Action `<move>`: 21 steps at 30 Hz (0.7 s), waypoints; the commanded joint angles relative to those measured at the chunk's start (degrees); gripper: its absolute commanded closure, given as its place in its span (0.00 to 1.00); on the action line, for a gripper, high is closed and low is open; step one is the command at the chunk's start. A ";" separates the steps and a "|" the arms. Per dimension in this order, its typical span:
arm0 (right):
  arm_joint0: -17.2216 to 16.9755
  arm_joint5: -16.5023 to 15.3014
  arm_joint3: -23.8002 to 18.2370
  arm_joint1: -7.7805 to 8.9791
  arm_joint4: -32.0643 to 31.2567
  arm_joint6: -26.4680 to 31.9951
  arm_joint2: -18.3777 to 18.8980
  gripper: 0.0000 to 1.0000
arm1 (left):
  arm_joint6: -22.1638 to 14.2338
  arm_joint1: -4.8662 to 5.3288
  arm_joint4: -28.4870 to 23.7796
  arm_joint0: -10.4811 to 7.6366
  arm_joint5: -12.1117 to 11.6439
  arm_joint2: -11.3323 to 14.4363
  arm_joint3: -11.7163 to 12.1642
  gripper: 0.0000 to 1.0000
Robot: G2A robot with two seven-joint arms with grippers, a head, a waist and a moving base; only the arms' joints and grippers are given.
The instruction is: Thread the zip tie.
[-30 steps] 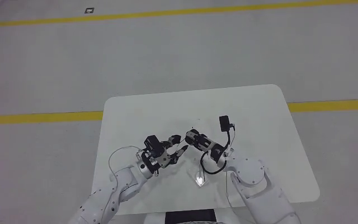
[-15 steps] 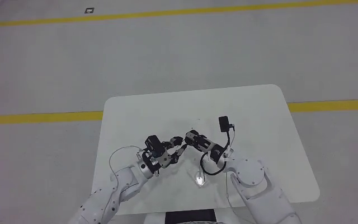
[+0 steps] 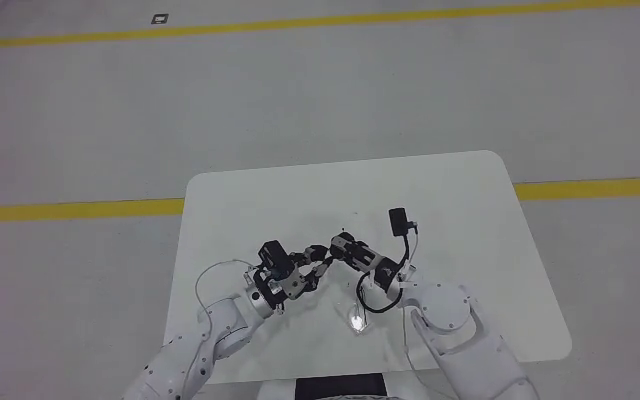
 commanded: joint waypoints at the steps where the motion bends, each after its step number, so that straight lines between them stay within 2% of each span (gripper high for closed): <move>1: 0.08 -0.14 0.07 0.08 0.09 -0.02 -0.09 1.00 | -0.02 -0.02 0.04 0.06 0.14 -0.05 0.00 0.92; 21: -0.37 -0.57 -0.19 0.93 0.70 -1.98 -0.30 1.00 | 0.69 -0.14 0.23 0.78 0.49 -0.70 -0.28 0.97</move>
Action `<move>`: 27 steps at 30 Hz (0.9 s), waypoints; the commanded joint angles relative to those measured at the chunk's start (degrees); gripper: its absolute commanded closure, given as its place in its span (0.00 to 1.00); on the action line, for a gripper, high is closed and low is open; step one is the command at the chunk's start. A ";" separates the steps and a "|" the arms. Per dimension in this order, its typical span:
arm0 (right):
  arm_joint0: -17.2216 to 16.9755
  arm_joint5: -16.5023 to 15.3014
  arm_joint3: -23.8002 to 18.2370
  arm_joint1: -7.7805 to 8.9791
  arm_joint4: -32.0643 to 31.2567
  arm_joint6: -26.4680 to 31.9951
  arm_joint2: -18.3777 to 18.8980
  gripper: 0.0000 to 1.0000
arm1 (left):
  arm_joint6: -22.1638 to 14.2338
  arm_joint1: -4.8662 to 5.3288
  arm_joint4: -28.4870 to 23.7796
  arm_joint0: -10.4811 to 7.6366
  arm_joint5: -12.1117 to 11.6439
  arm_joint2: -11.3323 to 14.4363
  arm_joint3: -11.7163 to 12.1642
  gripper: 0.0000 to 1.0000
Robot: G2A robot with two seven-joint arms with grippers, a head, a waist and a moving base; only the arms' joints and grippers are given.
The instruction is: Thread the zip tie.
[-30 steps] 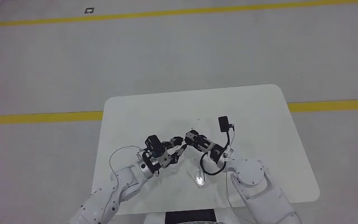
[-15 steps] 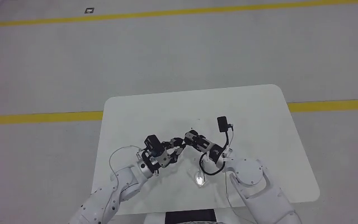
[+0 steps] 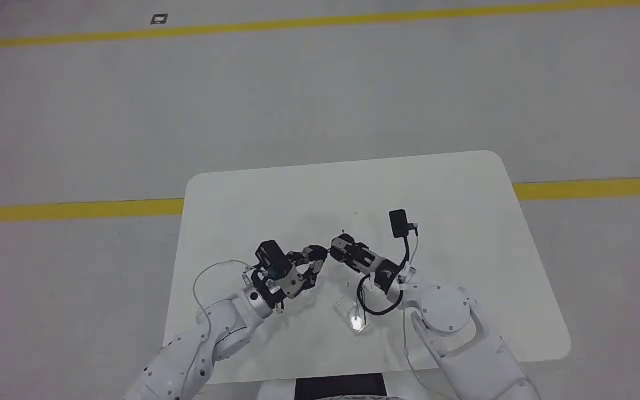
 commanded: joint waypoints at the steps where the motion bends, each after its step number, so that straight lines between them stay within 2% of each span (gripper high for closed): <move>1: -0.02 0.00 -0.06 0.06 0.17 -0.35 0.02 1.00 | -0.03 0.00 0.06 0.07 -0.09 -0.05 -0.05 0.96; 7: 0.10 -0.09 -0.07 0.26 0.52 -0.53 -0.20 1.00 | -0.14 -0.03 0.04 0.17 -0.35 -0.17 -0.11 0.98; 12: 0.10 -0.24 -0.20 0.44 0.72 -0.76 -0.27 1.00 | -0.27 -0.06 0.13 0.17 -0.60 -0.22 -0.15 0.96; 14: 0.06 -0.30 -0.27 0.51 0.76 -1.04 -0.30 1.00 | -0.31 -0.07 0.19 0.17 -0.72 -0.22 -0.17 0.91; 17: 0.00 -0.30 -0.34 0.59 0.76 -1.55 -0.38 1.00 | -0.37 -0.09 0.24 0.16 -0.78 -0.19 -0.17 0.78; 24: 0.08 0.01 -0.32 0.75 0.91 -2.71 -0.54 1.00 | -0.49 -0.09 0.28 0.16 -0.78 -0.16 -0.16 0.72; 27: 0.15 0.03 -0.29 0.84 0.97 -2.72 -0.63 1.00 | -0.51 -0.09 0.25 0.16 -0.78 -0.14 -0.16 0.73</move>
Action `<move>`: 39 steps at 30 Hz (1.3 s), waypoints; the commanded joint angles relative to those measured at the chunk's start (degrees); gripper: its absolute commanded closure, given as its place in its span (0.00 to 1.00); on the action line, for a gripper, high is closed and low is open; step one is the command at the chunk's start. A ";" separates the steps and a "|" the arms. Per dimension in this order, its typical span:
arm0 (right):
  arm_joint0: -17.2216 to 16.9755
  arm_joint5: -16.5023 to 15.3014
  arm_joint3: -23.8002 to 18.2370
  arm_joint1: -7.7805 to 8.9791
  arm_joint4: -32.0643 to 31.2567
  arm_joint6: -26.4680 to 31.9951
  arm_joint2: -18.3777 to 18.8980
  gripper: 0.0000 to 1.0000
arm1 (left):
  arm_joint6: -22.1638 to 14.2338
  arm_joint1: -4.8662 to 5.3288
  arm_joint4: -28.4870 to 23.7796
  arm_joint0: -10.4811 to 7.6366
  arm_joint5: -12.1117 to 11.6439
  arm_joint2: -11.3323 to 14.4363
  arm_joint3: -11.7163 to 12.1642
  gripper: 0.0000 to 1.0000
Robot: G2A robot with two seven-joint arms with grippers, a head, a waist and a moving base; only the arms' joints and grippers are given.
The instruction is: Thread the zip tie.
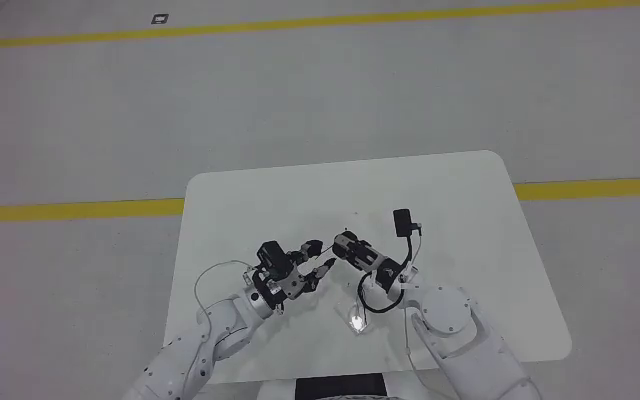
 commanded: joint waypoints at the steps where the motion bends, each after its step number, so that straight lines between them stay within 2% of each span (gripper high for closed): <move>1: 0.06 0.01 0.01 0.06 0.05 0.08 -0.05 1.00 | 0.00 0.01 -0.03 0.00 0.00 0.02 0.01 0.73; 7: 0.09 -0.27 0.00 0.27 0.26 0.13 -0.01 1.00 | -0.09 0.02 0.10 -0.02 0.00 -0.04 0.03 0.76; 10: 0.05 -0.38 -0.06 0.38 0.33 0.11 0.02 1.00 | -0.13 0.01 0.14 -0.01 0.00 -0.03 0.04 0.82; 24: 0.32 -1.06 -0.03 0.93 -0.10 1.98 -0.58 1.00 | -0.35 0.01 0.15 0.09 0.00 0.15 0.08 0.85; 28: 0.43 -1.01 0.03 1.03 -0.04 1.94 -0.80 1.00 | -0.41 0.03 0.16 0.04 0.00 0.19 0.09 1.00; 38: 0.78 -0.64 0.33 1.26 0.30 1.41 -1.18 1.00 | -0.49 0.16 -0.10 -0.19 0.00 0.48 0.15 1.00; 39: 0.82 -0.55 0.41 1.27 0.49 1.27 -1.16 0.59 | -0.50 0.18 -0.14 -0.22 0.00 0.51 0.16 1.00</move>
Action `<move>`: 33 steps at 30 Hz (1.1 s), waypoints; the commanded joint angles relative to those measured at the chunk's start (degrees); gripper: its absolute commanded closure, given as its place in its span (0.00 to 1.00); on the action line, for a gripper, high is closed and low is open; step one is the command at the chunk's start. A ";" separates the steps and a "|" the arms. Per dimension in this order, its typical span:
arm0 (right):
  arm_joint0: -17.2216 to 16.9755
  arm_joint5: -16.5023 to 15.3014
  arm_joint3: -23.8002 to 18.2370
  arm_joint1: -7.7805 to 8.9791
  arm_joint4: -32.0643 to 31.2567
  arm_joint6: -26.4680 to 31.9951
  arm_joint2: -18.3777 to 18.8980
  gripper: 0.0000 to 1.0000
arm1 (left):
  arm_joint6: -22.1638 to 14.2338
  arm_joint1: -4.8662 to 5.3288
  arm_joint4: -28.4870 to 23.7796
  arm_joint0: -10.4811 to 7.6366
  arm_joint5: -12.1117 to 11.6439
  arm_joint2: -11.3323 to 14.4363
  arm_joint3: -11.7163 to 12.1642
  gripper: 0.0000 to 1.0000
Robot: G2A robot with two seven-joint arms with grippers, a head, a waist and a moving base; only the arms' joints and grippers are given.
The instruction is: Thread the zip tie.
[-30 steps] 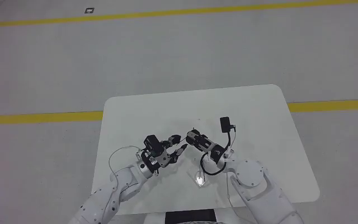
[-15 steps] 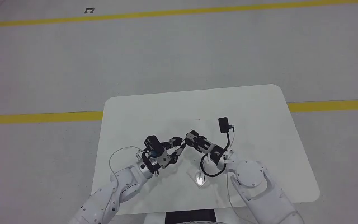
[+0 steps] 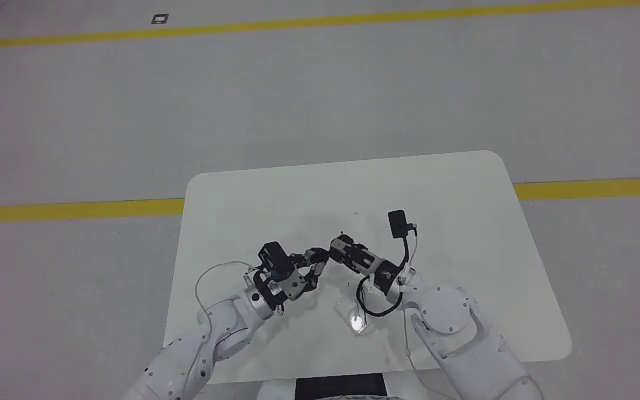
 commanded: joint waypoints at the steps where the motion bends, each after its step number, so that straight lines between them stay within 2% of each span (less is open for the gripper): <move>1: 0.07 0.13 0.11 0.02 0.36 -0.24 0.02 0.00 | -0.02 0.04 -0.10 -0.06 0.00 0.05 0.02 1.00; 8: -0.51 -0.44 -0.24 0.24 1.59 -1.50 1.07 0.00 | -0.02 0.40 -0.51 0.14 0.00 -0.71 -0.02 1.00; 13: -1.94 -1.73 -1.08 0.60 2.66 -2.33 3.10 0.00 | -0.21 0.81 -1.15 0.63 0.00 -1.48 -0.41 1.00; 19: -2.86 -2.69 -1.43 0.76 2.99 -3.88 4.46 0.00 | -0.43 1.68 -4.55 0.23 0.00 0.18 -1.02 1.00; 29: -2.86 -2.69 -1.43 0.76 2.99 -3.88 4.46 0.00 | -0.59 1.67 -4.79 0.25 0.09 0.17 -0.85 1.00; 31: -2.86 -2.69 -1.43 0.76 2.99 -3.88 4.46 0.00 | -2.37 1.68 -6.18 -0.01 0.00 -0.15 0.32 1.00; 33: -2.86 -2.69 -1.43 0.76 2.99 -3.88 4.46 0.00 | -3.66 1.92 -10.09 0.17 0.00 0.26 0.56 1.00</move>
